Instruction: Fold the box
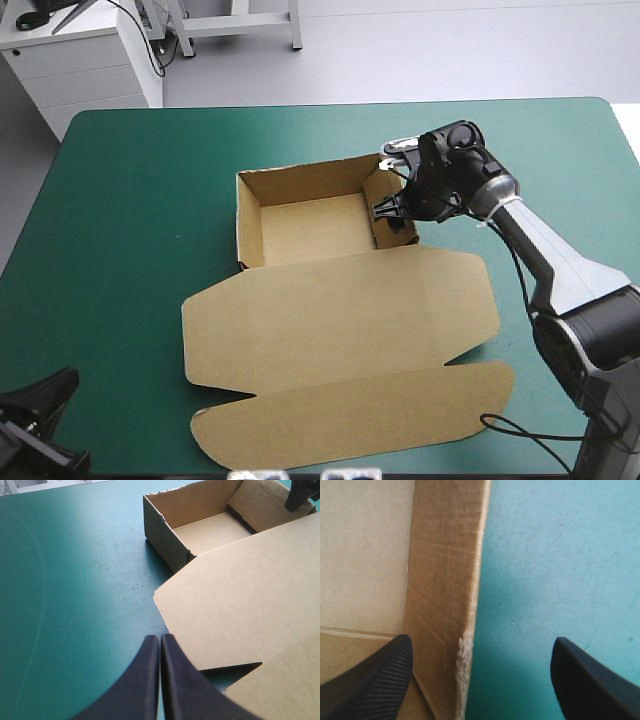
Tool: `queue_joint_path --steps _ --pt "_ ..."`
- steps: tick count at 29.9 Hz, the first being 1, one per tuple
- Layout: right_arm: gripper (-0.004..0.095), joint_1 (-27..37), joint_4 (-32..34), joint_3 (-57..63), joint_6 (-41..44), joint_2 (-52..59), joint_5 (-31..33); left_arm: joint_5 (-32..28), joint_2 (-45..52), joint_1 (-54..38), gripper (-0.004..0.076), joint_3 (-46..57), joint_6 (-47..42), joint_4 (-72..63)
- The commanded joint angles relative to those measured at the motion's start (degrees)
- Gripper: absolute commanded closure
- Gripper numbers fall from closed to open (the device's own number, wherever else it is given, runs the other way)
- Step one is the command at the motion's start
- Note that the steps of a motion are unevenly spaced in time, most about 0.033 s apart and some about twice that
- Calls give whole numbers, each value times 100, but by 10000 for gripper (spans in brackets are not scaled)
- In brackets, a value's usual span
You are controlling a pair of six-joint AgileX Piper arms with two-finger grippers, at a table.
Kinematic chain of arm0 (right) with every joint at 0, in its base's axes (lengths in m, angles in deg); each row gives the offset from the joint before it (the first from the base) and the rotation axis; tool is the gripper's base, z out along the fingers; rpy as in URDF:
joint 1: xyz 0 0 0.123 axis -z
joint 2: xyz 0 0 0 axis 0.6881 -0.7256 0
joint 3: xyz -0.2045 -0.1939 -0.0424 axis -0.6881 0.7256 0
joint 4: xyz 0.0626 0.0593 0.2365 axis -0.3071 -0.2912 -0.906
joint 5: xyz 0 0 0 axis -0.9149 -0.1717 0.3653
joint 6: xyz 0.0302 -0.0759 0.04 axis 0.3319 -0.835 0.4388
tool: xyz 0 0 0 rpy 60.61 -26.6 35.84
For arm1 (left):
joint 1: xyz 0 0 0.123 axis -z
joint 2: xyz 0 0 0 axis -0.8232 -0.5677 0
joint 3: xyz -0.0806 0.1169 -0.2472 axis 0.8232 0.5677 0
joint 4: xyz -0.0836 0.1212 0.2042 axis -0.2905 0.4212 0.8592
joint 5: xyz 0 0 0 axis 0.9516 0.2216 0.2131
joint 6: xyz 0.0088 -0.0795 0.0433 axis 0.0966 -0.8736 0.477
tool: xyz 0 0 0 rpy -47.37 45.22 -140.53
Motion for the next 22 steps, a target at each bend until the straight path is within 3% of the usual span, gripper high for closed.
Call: queue_joint_path --steps 1,4,8,12,16,22 --pt "207 15 -62 -108 -62 166 -150 -689 584 41 731 511 6 -11" --pt "217 15 -207 -108 -62 80 -140 -809 884 41 731 949 6 -127" --pt "349 15 -261 -108 -78 -51 -97 -884 914 41 731 1402 6 -391" --pt "575 15 -261 -108 -145 -110 -168 -1111 914 41 731 1636 6 -561" --pt "889 15 -250 -121 -203 -110 -192 -1308 914 41 731 1707 6 -599" --pt "927 27 -207 -592 -421 -110 286 -1309 914 41 731 1742 6 -599"
